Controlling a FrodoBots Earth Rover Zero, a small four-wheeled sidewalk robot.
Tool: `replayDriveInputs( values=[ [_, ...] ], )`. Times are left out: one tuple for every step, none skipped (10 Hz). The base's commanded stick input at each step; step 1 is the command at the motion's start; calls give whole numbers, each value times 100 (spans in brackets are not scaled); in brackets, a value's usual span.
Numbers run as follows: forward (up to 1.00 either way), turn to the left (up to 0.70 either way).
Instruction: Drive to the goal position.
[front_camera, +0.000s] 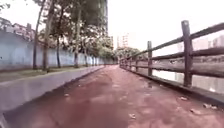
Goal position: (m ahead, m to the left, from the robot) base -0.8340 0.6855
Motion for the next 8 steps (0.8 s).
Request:
replayDriveInputs(
  values=[
    [100, 14],
    [100, 17],
    [100, 19],
    [100, 1],
    [100, 0],
    [100, 0],
    [100, 0],
    [100, 0]
  ],
)
